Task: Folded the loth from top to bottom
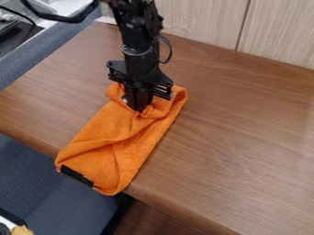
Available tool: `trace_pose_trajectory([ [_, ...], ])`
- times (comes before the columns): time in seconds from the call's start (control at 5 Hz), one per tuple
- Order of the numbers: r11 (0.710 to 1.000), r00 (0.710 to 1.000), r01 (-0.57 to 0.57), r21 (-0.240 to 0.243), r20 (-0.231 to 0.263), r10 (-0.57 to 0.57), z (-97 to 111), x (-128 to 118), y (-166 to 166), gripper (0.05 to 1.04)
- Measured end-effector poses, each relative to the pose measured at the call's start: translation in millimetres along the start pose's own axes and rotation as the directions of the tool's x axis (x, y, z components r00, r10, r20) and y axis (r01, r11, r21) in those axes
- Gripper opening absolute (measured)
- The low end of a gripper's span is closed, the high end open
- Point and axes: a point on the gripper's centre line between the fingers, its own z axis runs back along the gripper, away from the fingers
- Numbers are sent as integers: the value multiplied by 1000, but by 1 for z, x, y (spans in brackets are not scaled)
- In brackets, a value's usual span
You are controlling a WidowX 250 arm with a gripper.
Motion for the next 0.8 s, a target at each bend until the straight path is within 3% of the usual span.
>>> trace_pose_trajectory([
  [0.6,999,1000,-11,-33,-11,11,10,9,-1,977],
  [0.8,999,1000,-6,-34,-17,6,19,15,0,1005],
])
